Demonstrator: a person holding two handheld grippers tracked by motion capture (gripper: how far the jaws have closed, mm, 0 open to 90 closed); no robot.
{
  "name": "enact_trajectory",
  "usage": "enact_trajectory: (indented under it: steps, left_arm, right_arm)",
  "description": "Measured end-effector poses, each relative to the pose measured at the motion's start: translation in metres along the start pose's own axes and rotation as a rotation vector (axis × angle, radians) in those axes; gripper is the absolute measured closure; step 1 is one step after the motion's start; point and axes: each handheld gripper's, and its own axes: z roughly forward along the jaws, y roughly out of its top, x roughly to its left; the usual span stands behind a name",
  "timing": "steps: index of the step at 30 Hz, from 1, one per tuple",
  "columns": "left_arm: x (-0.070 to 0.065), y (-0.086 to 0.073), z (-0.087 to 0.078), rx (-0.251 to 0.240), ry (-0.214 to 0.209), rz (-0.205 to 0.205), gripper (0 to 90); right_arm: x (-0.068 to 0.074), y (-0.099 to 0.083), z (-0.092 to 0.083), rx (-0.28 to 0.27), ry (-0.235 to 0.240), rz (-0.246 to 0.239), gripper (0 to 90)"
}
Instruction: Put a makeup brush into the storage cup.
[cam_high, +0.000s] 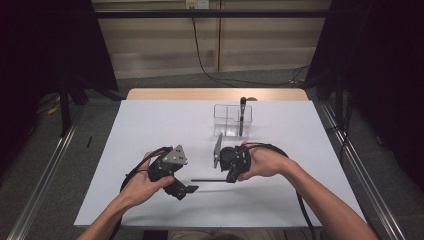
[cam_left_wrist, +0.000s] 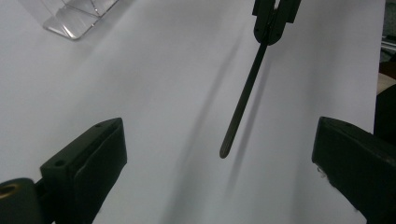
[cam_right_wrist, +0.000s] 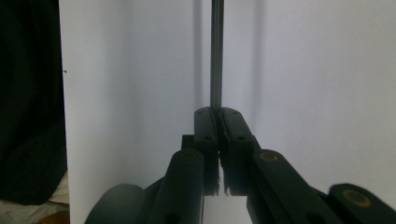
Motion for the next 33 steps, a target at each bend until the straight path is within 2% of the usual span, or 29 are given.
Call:
enact_trajectory:
  steps: [5, 7, 9, 12, 16, 22, 23, 24, 26, 29, 33]
  left_arm:
    - [0.003, 0.004, 0.002, 0.05, -0.043, -0.002, 4.5]
    - [0.003, 0.005, 0.003, 0.071, -0.035, 0.009, 4.5]
    - [0.005, 0.006, 0.005, 0.095, -0.056, 0.003, 4.8]
    - [0.004, 0.008, 0.008, 0.128, -0.06, 0.027, 6.4]
    - [0.005, 0.01, 0.009, 0.144, -0.122, 0.049, 6.6]
    - [0.005, 0.014, 0.015, 0.207, -0.125, 0.048, 6.6]
    - [0.005, 0.015, 0.016, 0.222, -0.128, 0.061, 8.1]
    - [0.004, 0.015, 0.017, 0.222, -0.128, 0.058, 12.1]
    - [0.004, 0.016, 0.017, 0.227, -0.13, 0.076, 17.9]
    - [0.004, 0.018, 0.018, 0.22, -0.118, 0.077, 24.6]
    - [0.004, 0.018, 0.019, 0.233, -0.138, 0.066, 34.8]
  right_arm:
    - [0.0, 0.001, -0.002, 0.009, -0.007, -0.001, 86.1]
    - [0.0, 0.001, -0.001, 0.011, -0.009, -0.003, 86.1]
    - [0.0, 0.001, -0.001, 0.004, -0.005, -0.009, 86.0]
    - [0.0, 0.002, 0.0, -0.002, -0.004, -0.009, 86.1]
    - [-0.001, 0.004, 0.0, 0.007, -0.004, -0.021, 86.1]
    - [0.0, 0.004, 0.001, 0.0, -0.011, -0.018, 86.1]
    - [0.0, 0.004, 0.0, -0.001, -0.012, -0.018, 86.1]
    - [0.0, 0.004, 0.0, -0.003, -0.012, -0.018, 86.1]
    - [0.0, 0.004, 0.0, -0.003, -0.008, -0.02, 86.1]
    - [0.0, 0.004, 0.0, -0.006, -0.013, -0.02, 86.1]
    - [0.001, 0.005, 0.0, -0.007, -0.016, -0.017, 86.1]
